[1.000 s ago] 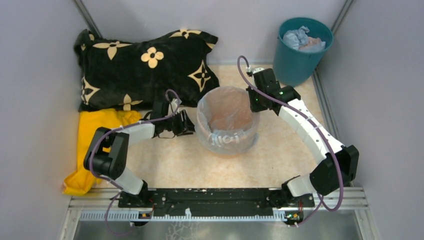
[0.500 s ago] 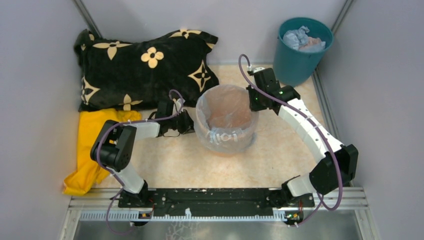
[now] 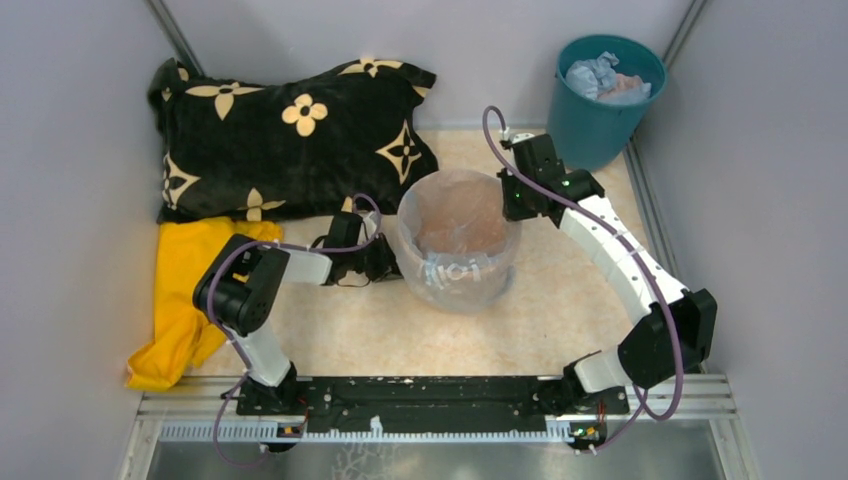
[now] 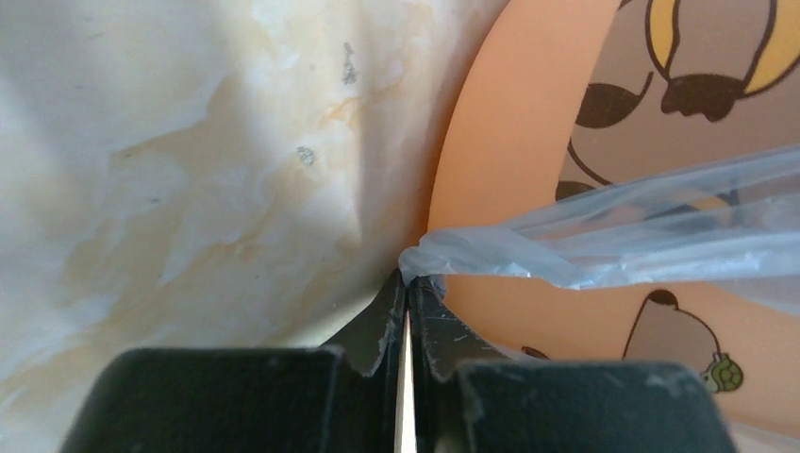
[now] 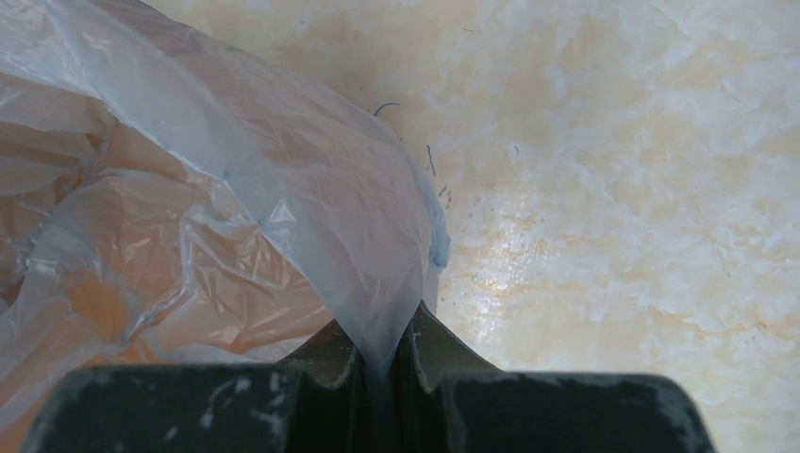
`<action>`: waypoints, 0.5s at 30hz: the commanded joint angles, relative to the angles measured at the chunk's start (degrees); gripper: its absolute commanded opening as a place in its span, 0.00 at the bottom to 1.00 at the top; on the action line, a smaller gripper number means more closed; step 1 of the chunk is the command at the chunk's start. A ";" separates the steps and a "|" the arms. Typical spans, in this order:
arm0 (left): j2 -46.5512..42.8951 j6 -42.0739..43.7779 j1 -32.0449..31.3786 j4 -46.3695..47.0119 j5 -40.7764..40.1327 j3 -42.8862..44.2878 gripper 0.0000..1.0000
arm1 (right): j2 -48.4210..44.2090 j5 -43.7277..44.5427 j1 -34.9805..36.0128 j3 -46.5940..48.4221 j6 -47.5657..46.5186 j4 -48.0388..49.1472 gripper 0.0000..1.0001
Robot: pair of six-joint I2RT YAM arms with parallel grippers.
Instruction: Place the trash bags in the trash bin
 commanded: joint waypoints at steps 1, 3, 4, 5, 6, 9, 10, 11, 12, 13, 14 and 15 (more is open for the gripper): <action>2.92 0.36 -2.54 1.73 -1.98 -1.12 0.08 | 0.73 -0.82 -1.37 3.10 0.90 2.93 0.00; 3.33 0.22 -2.61 2.50 -1.87 -1.87 0.08 | 0.68 -1.31 -1.61 3.07 0.56 2.98 0.00; 3.27 0.24 -2.68 2.54 -1.77 -2.18 0.09 | 0.48 -1.35 -1.55 3.13 0.49 2.98 0.00; 2.86 0.25 -2.67 2.43 -1.60 -2.34 0.10 | 0.40 -1.48 -1.69 3.30 0.37 2.87 0.00; 2.11 0.48 -2.64 1.73 -1.45 -2.47 0.11 | 0.27 -1.52 -1.68 3.89 0.35 2.38 0.00; -1.78 2.45 -2.59 -3.16 -2.44 -2.08 0.20 | -0.74 -0.34 -1.68 6.74 0.51 -1.04 0.31; -3.19 3.31 -2.59 -5.08 -3.00 -1.70 0.23 | -1.18 0.71 -1.71 8.11 0.44 -2.51 0.41; -4.34 4.17 -2.60 -7.08 -3.32 -1.38 0.27 | -1.62 1.92 -1.71 9.65 0.35 -4.13 0.48; -5.42 4.94 -2.41 -8.60 -3.50 -1.14 0.30 | -1.90 3.28 -1.67 11.09 0.35 -5.99 0.59; -6.24 5.56 -2.28 -9.89 -3.70 -0.94 0.32 | -2.10 4.72 -1.66 12.85 0.27 -7.81 0.67; -6.82 6.08 -2.15 -11.13 -4.05 -0.75 0.34 | -2.06 5.92 -1.66 14.54 0.20 -9.91 0.72; -7.22 6.67 -2.08 -12.11 -4.24 -0.69 0.36 | -2.00 7.15 -1.66 16.04 0.24 -11.87 0.75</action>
